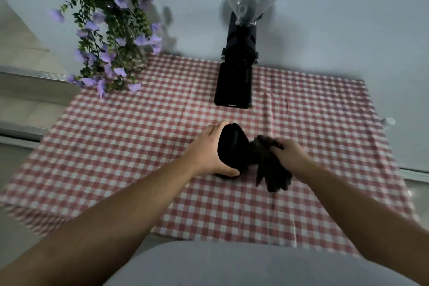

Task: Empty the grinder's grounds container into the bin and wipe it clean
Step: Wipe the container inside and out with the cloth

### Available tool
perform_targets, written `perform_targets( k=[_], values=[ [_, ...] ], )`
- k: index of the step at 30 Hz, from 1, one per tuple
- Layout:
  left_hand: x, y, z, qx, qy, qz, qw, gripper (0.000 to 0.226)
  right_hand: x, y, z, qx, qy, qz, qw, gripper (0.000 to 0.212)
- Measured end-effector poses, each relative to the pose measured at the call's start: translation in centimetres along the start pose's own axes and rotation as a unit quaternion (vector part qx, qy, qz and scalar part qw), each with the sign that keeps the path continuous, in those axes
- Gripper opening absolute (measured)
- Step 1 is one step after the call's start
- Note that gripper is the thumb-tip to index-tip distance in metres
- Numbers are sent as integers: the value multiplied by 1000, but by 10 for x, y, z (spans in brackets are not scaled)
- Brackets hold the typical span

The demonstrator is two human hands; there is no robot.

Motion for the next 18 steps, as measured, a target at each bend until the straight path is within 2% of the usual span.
perform_targets(
  k=[2,3,7,12,14,16,18],
  values=[
    [3,0,0,1,-2,-6,1000,121,-10,-2,10,66,-25,12,997,30],
    [2,0,-1,1,-2,-13,1000,121,-13,7,10,60,-40,16,997,35],
    [0,-2,-1,6,1,-20,1000,121,2,38,-8,-8,-62,-12,998,39],
    [5,-7,5,12,-7,-26,1000,113,2,-11,-14,-165,-70,-162,970,35],
    [7,-7,6,6,-11,-8,1000,112,-9,-37,-11,-121,-90,-162,975,33],
    [5,-8,7,-1,-14,4,1000,113,-15,-59,-5,10,-83,-150,985,34],
    [3,-8,7,-5,-12,12,1000,118,-12,-66,-7,123,-56,-151,979,41]
  ],
)
Point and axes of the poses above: each hand's wrist, its own z-axis towards the middle knuckle, its own y-axis out of the palm, x = y × z, the point moved 4 cm from there along z, towards the middle knuckle, and after that the axes turned 2 degrees about -y, right-handed, at the moved point
